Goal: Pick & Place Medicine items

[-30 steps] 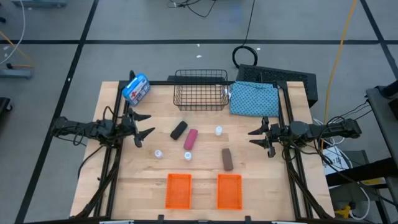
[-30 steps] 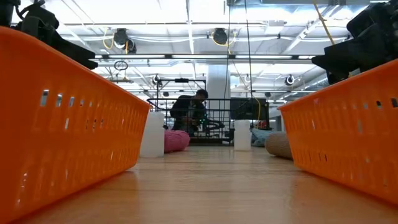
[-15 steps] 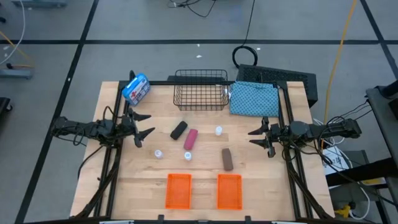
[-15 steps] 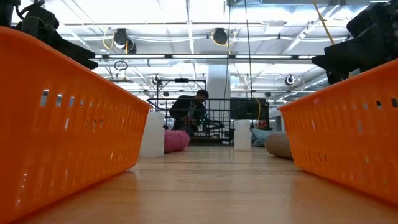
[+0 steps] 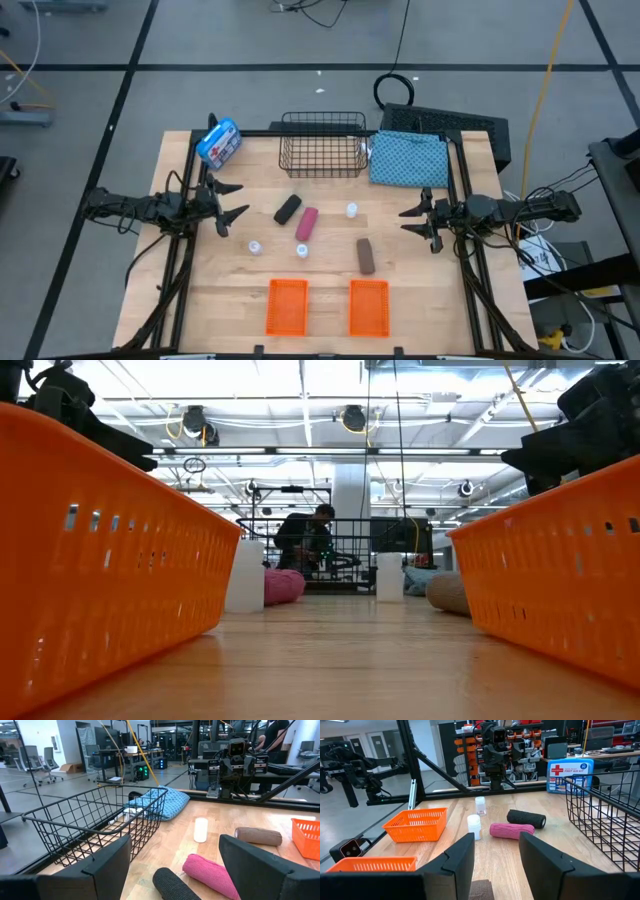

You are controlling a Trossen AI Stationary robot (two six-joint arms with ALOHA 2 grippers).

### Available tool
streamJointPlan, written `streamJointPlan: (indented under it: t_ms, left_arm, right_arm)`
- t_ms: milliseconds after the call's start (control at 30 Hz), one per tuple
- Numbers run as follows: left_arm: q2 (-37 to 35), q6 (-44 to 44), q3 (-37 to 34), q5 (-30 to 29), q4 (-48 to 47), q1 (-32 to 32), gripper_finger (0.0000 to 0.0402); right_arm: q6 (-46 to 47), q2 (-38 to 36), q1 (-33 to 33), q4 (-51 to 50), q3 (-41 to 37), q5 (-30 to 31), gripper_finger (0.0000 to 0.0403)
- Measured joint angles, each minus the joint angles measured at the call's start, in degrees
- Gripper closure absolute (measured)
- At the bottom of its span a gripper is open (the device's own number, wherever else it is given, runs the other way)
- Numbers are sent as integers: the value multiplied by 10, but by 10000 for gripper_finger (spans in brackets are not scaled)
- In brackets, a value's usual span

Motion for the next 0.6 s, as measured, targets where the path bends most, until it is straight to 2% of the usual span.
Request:
streamJointPlan:
  t_ms: [600]
  left_arm:
    - [0,0,0,0,0,0,91]
  right_arm:
    - [0,0,0,0,0,0,259]
